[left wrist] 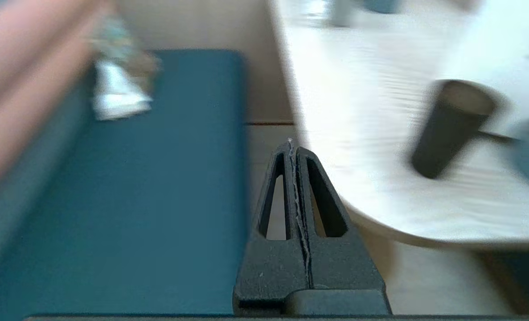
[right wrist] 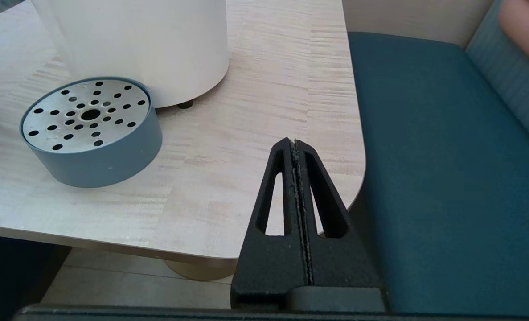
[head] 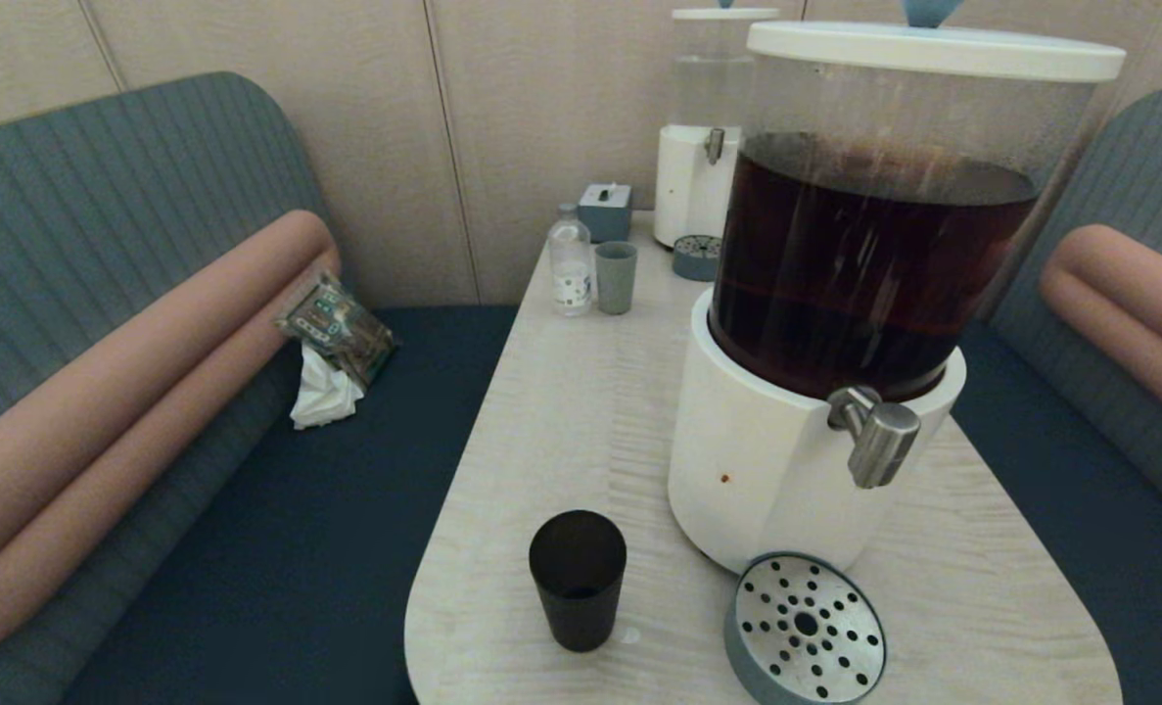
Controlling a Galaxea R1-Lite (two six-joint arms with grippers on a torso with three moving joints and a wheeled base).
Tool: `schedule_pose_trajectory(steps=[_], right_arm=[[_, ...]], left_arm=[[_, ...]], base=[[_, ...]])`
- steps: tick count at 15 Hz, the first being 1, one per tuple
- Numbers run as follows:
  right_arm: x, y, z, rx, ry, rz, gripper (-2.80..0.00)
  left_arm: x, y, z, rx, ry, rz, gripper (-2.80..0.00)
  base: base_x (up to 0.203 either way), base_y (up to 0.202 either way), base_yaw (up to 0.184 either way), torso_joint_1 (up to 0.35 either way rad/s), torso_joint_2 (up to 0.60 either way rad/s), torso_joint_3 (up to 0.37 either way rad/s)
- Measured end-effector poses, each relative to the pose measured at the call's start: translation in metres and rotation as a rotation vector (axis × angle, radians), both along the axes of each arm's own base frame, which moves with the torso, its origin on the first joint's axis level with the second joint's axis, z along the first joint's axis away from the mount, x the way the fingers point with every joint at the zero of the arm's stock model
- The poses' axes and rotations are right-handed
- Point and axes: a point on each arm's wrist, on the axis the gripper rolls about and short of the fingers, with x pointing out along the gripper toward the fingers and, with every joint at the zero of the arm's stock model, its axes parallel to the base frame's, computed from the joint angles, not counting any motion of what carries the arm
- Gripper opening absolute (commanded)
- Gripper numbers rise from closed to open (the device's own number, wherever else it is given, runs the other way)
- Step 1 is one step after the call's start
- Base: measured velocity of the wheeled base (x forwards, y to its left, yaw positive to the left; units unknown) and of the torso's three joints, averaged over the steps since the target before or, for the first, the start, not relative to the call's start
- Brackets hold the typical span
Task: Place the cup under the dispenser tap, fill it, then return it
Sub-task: Pick up the cup
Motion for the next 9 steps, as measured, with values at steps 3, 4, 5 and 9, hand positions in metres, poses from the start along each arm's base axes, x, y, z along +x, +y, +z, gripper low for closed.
schedule_pose_trajectory(steps=[3,4,5,9], right_arm=[[0.0,0.0,0.0,0.0,0.0,0.0,-2.8],[0.0,0.0,0.0,0.0,0.0,0.0,-2.8],[0.0,0.0,0.0,0.0,0.0,0.0,-2.8],[0.0,0.0,0.0,0.0,0.0,0.0,-2.8]], left_arm=[[0.0,-0.003,0.015,-0.064,0.018,-0.15,-2.8],[0.0,-0.004,0.022,-0.091,0.032,-0.201,-2.8],[0.002,-0.005,0.03,-0.117,0.043,-0.248,-2.8],[0.023,-0.006,0.055,-0.138,0.065,-0.303,-2.8]], base=[[0.0,0.0,0.0,0.0,0.0,0.0],[0.0,0.0,0.0,0.0,0.0,0.0],[0.0,0.0,0.0,0.0,0.0,0.0],[0.0,0.0,0.0,0.0,0.0,0.0]])
